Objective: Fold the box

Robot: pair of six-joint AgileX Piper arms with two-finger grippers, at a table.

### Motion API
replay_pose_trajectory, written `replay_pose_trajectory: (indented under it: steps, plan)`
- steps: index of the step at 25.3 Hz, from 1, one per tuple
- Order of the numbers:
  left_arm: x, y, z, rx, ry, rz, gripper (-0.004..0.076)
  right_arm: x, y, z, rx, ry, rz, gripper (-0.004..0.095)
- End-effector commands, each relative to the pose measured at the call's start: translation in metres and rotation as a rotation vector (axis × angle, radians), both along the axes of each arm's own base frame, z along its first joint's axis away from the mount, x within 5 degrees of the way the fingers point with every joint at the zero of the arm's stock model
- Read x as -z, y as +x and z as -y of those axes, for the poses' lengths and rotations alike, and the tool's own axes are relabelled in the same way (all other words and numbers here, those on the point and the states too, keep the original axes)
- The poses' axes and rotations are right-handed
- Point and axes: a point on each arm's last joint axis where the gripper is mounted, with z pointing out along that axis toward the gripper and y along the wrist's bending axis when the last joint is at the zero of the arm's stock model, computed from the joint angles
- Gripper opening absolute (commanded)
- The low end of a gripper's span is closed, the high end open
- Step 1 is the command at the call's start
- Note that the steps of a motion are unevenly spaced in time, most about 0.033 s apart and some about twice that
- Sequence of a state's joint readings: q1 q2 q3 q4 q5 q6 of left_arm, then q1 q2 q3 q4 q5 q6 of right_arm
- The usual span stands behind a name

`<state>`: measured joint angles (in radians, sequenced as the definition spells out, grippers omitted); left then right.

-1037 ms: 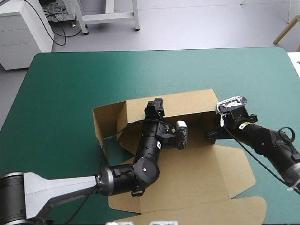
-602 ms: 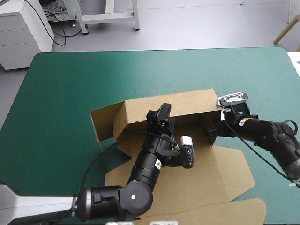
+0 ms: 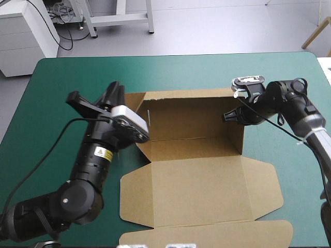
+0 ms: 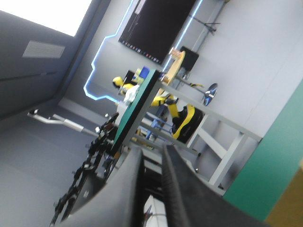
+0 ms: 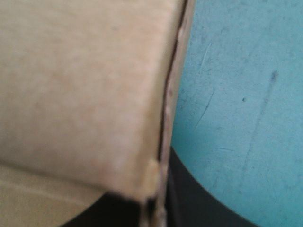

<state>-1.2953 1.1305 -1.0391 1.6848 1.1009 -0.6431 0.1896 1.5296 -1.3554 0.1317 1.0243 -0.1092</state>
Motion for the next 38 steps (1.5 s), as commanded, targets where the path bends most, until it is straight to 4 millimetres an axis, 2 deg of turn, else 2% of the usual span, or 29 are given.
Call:
replay_pose_trajectory:
  steps: [1,3,8,11,12,13,15,18,23,26,33,35,38]
  plan:
    - [-0.028,0.006,-0.036,-0.092,-0.089,0.093,-0.0009,-0.003,0.023,-0.007,0.004,0.039,-0.005,0.0000]
    - [-0.031,0.012,-0.055,-0.138,-0.131,0.064,-0.0009,0.003,0.040,-0.010,0.005,0.037,-0.024,0.0000]
    - [-0.028,0.026,-0.118,-0.351,-0.304,-0.071,-0.0009,0.026,0.093,-0.019,0.004,0.019,-0.056,0.0000]
    - [-0.012,0.031,-0.139,-0.457,-0.435,-0.235,-0.0009,0.029,0.106,-0.021,0.004,0.018,-0.044,0.0007]
    - [-0.004,0.033,-0.146,-0.493,-0.470,-0.319,-0.0009,0.027,0.108,-0.020,0.004,0.001,-0.025,0.0040]
    - [0.000,0.035,-0.150,-0.506,-0.493,-0.373,-0.0009,0.024,0.109,-0.017,0.001,-0.031,-0.010,0.0114]
    - [0.004,0.037,-0.156,-0.524,-0.516,-0.409,-0.0009,0.021,0.109,-0.014,0.008,-0.061,-0.001,0.0267]
    - [0.011,0.039,-0.167,-0.571,-0.575,-0.473,-0.0009,0.010,0.109,-0.014,0.007,-0.070,0.004,0.0566]
    - [0.015,0.041,-0.183,-0.631,-0.626,-0.504,-0.0009,-0.015,0.102,-0.013,0.004,-0.064,0.024,0.0562]
    - [0.019,0.044,-0.194,-0.681,-0.641,-0.524,-0.0009,-0.038,0.089,-0.009,0.001,-0.066,0.078,0.0561]
    - [0.038,0.067,-0.210,-0.694,-0.748,-0.644,-0.0009,-0.092,0.055,-0.002,-0.017,-0.068,0.239,0.0558]
    - [0.045,0.073,-0.212,-0.685,-0.793,-0.695,-0.0009,-0.099,0.049,-0.001,-0.003,-0.051,0.256,0.0556]
    - [0.056,0.083,-0.214,-0.665,-0.845,-0.775,-0.0009,-0.096,0.049,-0.001,0.006,-0.048,0.236,0.0531]
